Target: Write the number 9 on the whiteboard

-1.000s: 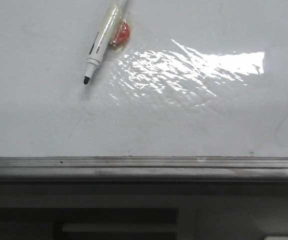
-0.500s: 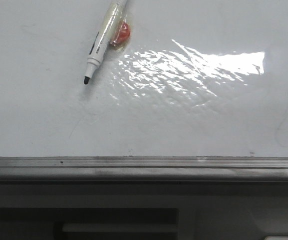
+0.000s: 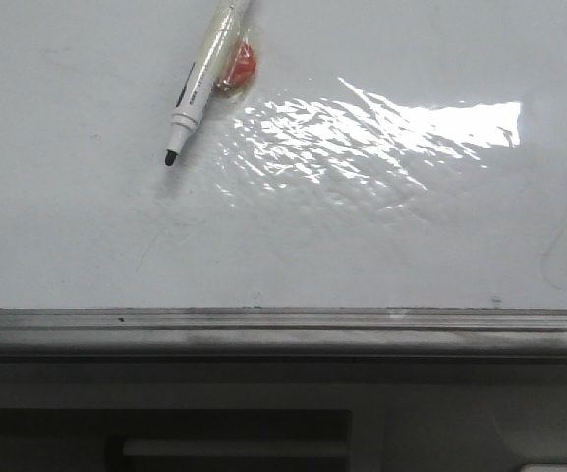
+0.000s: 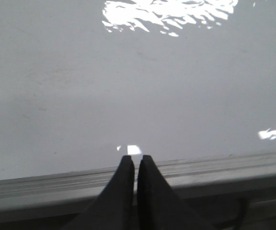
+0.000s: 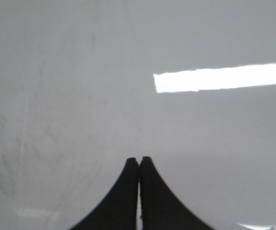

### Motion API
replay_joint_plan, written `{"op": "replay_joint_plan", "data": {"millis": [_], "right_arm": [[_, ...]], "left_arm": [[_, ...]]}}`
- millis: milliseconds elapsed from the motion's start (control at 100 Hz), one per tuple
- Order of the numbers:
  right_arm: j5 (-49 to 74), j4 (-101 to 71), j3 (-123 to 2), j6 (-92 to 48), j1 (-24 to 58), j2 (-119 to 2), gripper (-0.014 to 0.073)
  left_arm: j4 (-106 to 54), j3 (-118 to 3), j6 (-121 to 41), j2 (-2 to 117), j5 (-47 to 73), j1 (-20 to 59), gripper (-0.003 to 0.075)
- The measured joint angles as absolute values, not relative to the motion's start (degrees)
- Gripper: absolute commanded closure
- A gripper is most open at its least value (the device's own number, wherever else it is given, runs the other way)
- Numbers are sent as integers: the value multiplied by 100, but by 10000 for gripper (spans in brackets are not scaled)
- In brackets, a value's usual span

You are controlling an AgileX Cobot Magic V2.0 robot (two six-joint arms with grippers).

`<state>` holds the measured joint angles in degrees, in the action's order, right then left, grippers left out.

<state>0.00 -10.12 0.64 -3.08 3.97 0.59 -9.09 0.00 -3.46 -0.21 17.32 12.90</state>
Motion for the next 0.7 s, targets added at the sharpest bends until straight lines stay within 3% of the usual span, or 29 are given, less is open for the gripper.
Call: {"op": "replay_joint_plan", "data": {"millis": [290, 380, 510, 590, 700], "right_arm": [[-354, -2687, 64, -308, 397, 59, 655], [72, -2713, -202, -420, 397, 59, 655], [1462, -2193, -1104, -909, 397, -226, 646], [2289, -1673, -1727, -1084, 397, -624, 560], [3093, -1152, -2396, -1147, 397, -1243, 336]], "left_arm": [[-5316, 0, -346, -21, 261, 1290, 741], [-5461, -54, -463, -21, 306, 1290, 741], [-4411, -730, -811, 207, 1152, 1290, 739], [-3708, -1323, -904, 784, 1607, 1290, 698], [-3112, -2133, -1102, 1753, 2258, 1290, 503]]}}
